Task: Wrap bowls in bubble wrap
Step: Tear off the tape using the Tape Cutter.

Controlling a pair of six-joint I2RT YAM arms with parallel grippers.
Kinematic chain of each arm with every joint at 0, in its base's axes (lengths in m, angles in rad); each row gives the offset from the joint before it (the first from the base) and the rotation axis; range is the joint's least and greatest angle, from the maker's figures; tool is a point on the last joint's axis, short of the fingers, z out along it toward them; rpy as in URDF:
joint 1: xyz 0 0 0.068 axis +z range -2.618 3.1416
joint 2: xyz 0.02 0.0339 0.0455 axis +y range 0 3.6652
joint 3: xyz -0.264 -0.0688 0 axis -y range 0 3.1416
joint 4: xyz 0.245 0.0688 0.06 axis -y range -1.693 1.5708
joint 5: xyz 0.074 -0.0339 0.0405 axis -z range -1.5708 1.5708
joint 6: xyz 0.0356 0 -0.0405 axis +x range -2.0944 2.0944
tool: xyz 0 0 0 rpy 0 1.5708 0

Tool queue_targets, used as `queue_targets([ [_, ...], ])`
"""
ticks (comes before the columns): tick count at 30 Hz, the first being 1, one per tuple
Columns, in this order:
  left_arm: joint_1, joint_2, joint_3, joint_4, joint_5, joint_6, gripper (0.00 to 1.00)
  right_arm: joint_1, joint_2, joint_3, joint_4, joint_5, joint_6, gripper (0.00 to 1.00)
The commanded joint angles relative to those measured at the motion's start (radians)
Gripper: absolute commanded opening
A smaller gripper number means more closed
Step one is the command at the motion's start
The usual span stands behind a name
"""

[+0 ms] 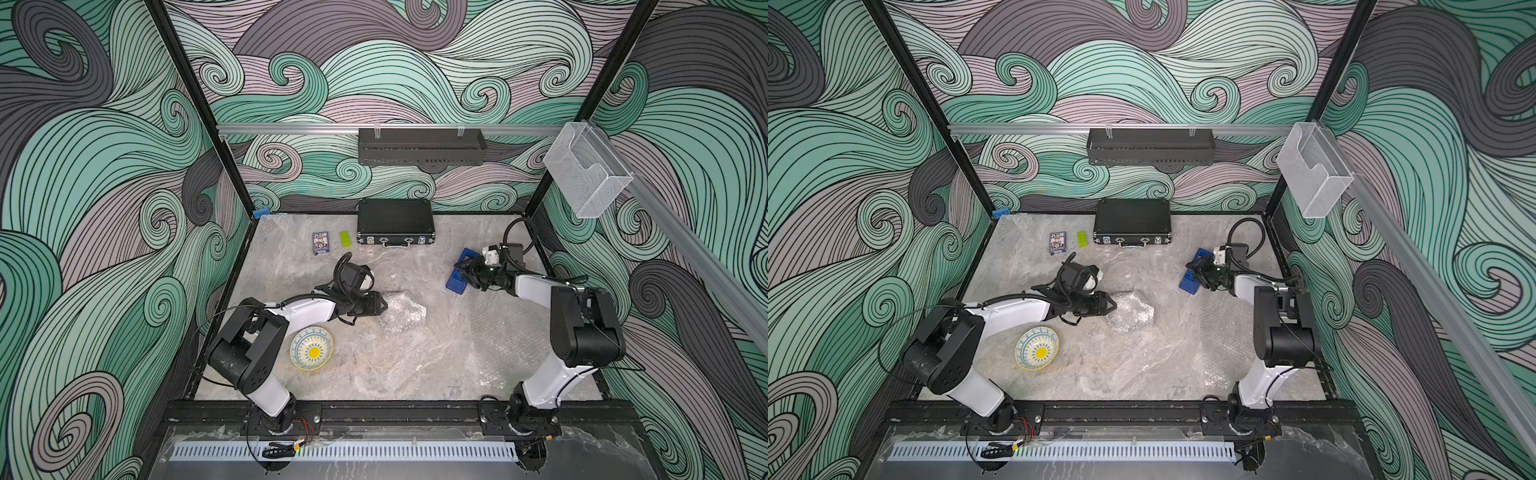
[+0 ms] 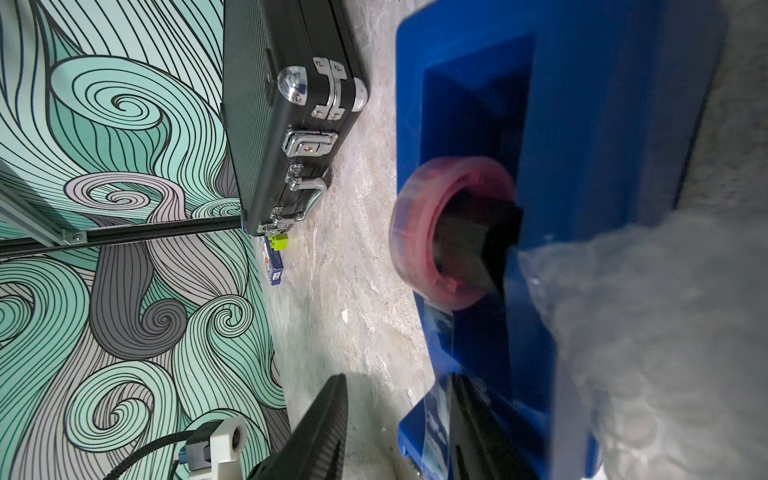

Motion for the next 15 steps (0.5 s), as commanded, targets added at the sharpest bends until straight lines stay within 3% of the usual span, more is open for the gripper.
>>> queue_targets([
  [1, 0.003, -0.014, -0.004, -0.013, 0.013, 0.014, 0.49, -0.003, 0.003, -0.015, 0.015, -0.029, 0.012, 0.41],
  [15, 0.001, -0.014, -0.006, -0.013, 0.015, 0.013, 0.49, -0.008, -0.014, -0.028, 0.034, -0.042, 0.028, 0.27],
])
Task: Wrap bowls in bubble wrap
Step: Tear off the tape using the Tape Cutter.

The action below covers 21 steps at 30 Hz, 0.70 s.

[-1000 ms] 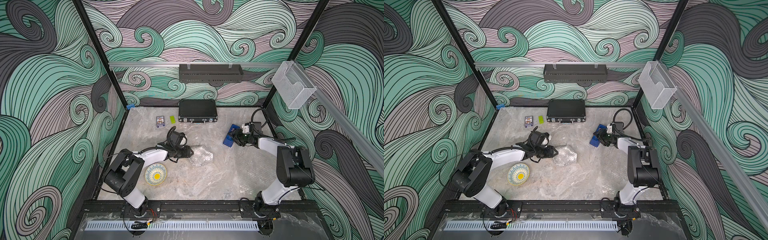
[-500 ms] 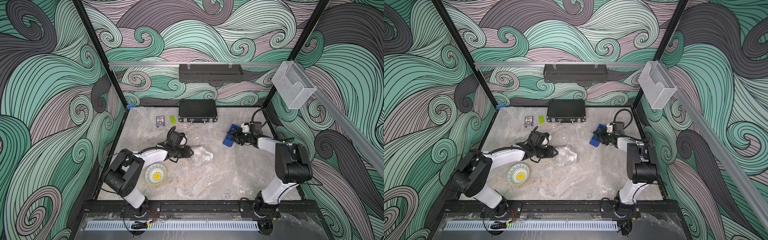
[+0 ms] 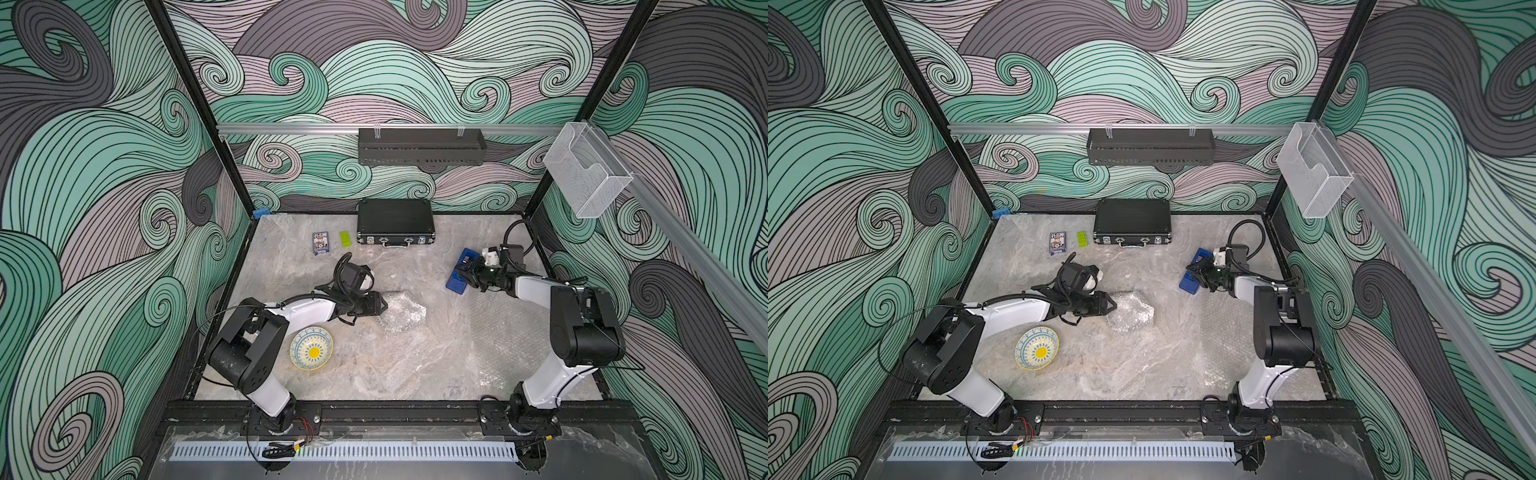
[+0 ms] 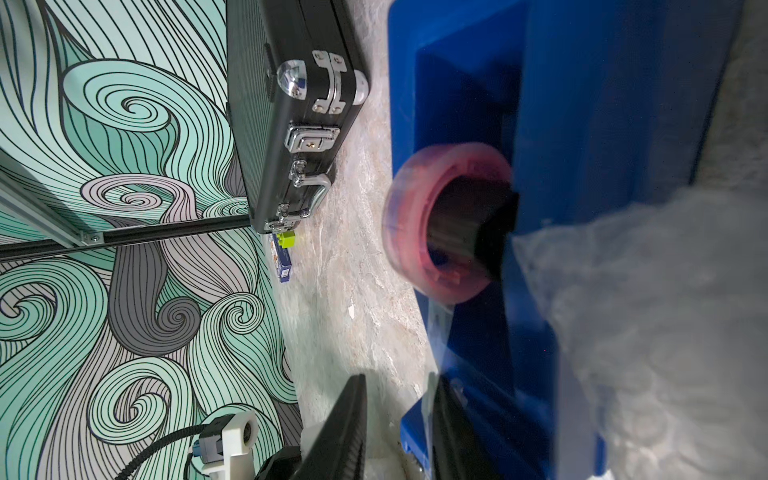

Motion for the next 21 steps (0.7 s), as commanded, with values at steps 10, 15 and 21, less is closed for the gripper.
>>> queue_targets([
  [10, 0.001, -0.011, -0.005, -0.012, 0.018, 0.012, 0.49, -0.010, -0.053, -0.016, 0.003, -0.017, 0.000, 0.00],
  [15, 0.001, -0.009, -0.004, -0.012, 0.019, 0.011, 0.49, -0.017, -0.098, -0.019, -0.004, -0.021, 0.005, 0.00],
  [21, 0.001, -0.009, -0.004, -0.012, 0.019, 0.012, 0.49, -0.018, -0.172, -0.042, 0.015, -0.067, 0.062, 0.00],
])
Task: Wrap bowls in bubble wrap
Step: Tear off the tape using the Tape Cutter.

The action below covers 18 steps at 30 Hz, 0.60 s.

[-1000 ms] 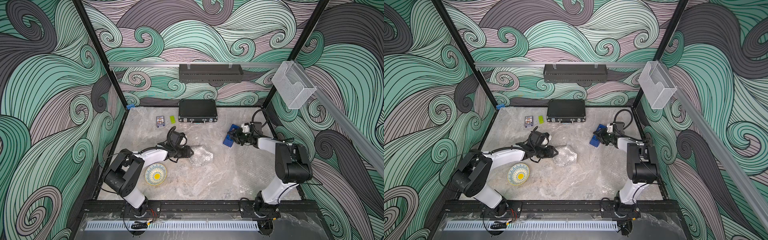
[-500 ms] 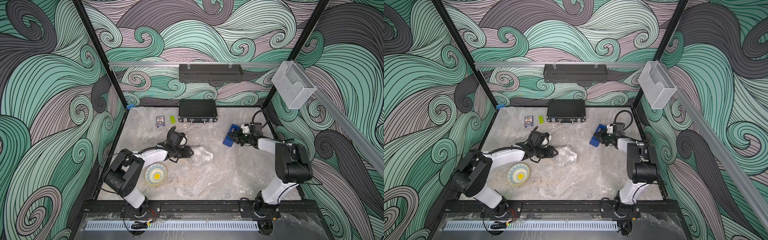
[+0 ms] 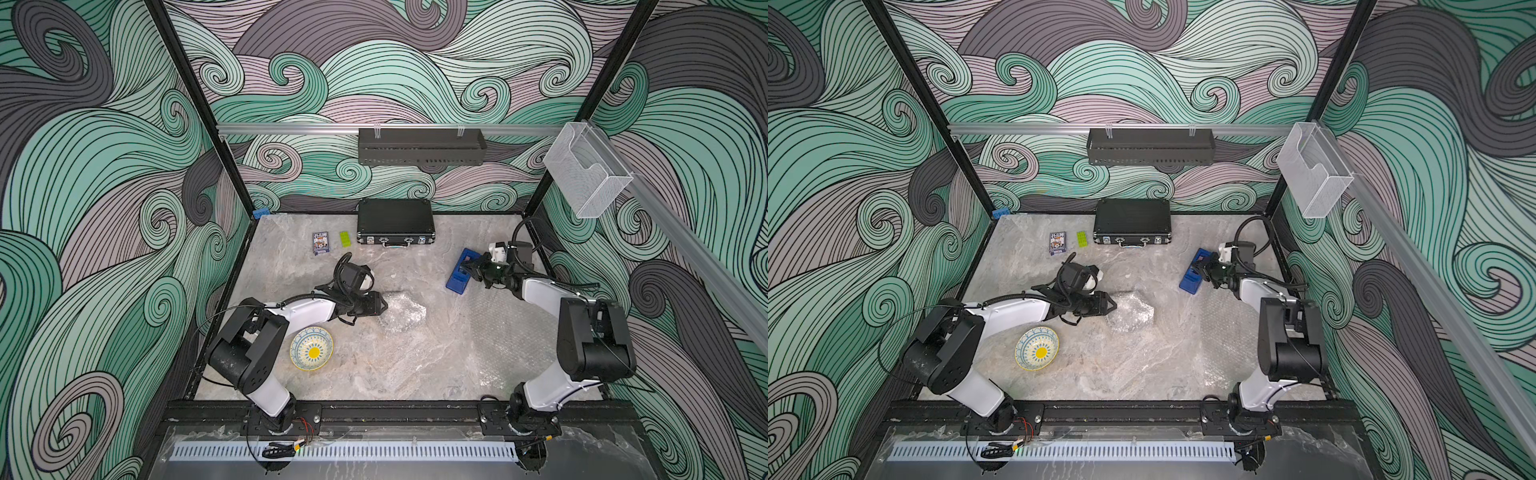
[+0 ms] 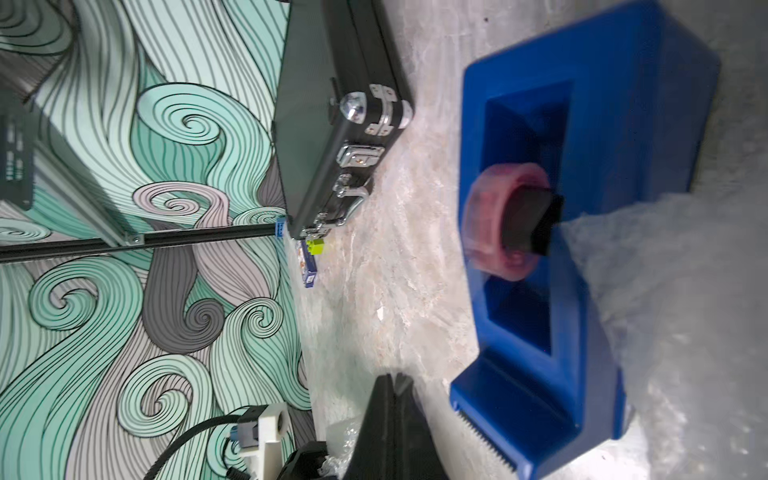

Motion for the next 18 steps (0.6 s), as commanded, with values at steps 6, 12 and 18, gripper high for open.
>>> queue_targets([
  [6, 0.001, -0.015, -0.005, -0.014, 0.018, 0.014, 0.50, 0.017, -0.122, -0.081, 0.019, -0.080, 0.064, 0.00],
  [12, 0.001, -0.015, -0.003, -0.014, 0.020, 0.014, 0.49, 0.055, -0.222, -0.166, -0.005, -0.089, 0.050, 0.00],
  [18, 0.001, -0.012, -0.001, -0.014, 0.024, 0.012, 0.49, 0.085, -0.271, -0.228, -0.060, -0.048, -0.012, 0.00],
])
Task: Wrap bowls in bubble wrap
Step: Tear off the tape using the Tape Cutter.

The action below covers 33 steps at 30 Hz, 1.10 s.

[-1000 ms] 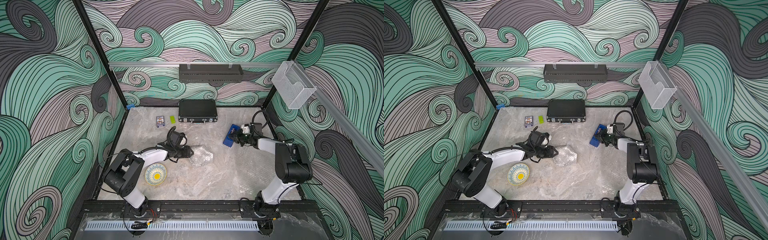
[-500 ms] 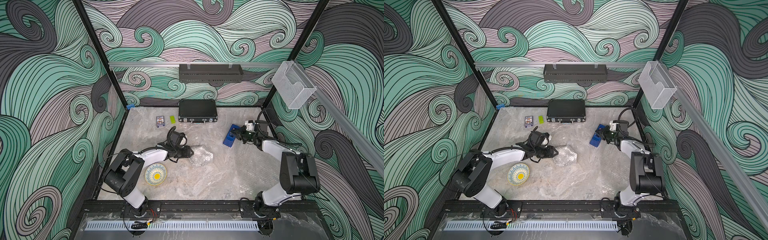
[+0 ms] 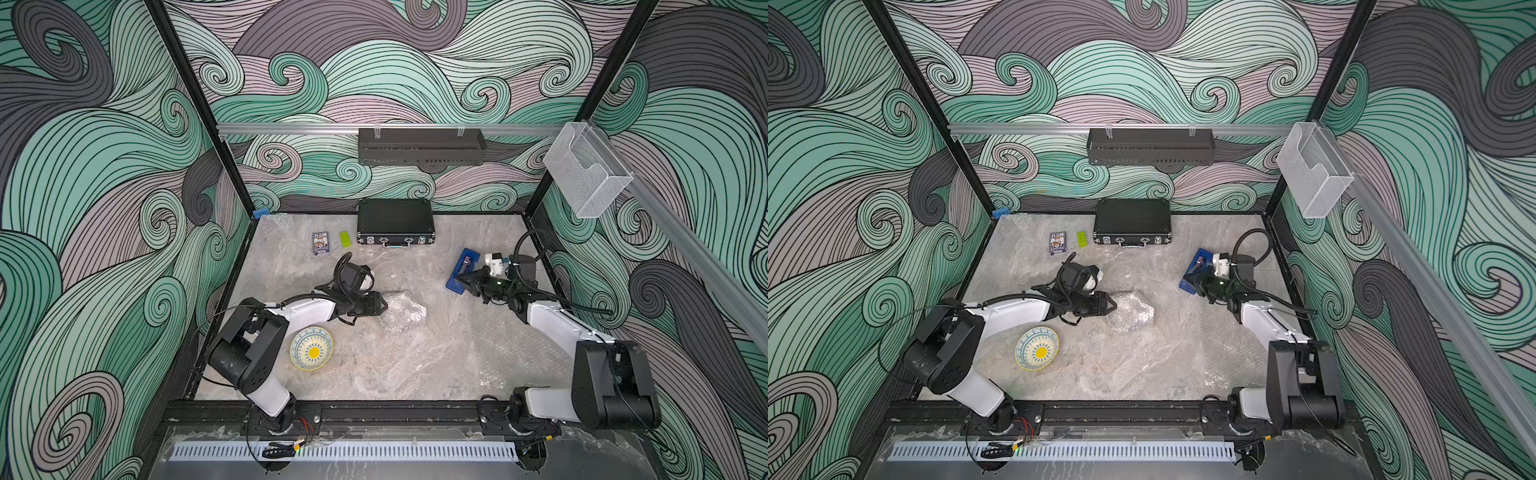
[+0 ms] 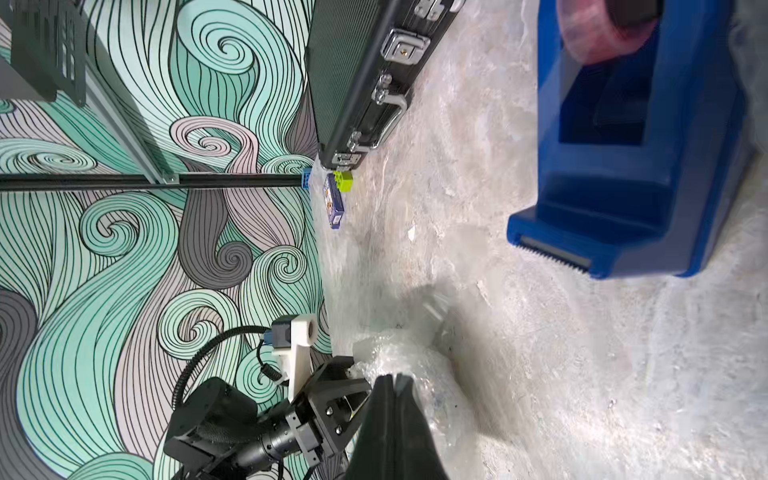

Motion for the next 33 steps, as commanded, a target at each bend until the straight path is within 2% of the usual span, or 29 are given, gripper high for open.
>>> queue_targets([
  [1, 0.001, -0.012, -0.001, -0.013, 0.025, 0.012, 0.50, 0.021, -0.002, -0.033, -0.026, -0.002, -0.042, 0.00],
  [4, 0.001, -0.015, -0.002, -0.013, 0.025, 0.012, 0.49, 0.055, 0.038, -0.061, -0.003, 0.009, -0.050, 0.00],
  [7, 0.001, -0.017, -0.003, -0.016, 0.025, 0.013, 0.50, 0.103, 0.057, -0.108, 0.035, 0.069, -0.052, 0.00],
  [9, 0.002, -0.019, -0.004, -0.015, 0.023, 0.013, 0.49, 0.125, 0.075, -0.113, -0.010, 0.115, -0.091, 0.00],
  [22, 0.002, -0.015, -0.002, -0.016, 0.029, 0.012, 0.49, 0.122, 0.193, -0.143, -0.175, 0.320, -0.196, 0.00],
  [33, 0.000, -0.018, -0.005, -0.014, 0.031, 0.011, 0.49, 0.109, 0.139, -0.169, -0.240, 0.355, -0.204, 0.00],
])
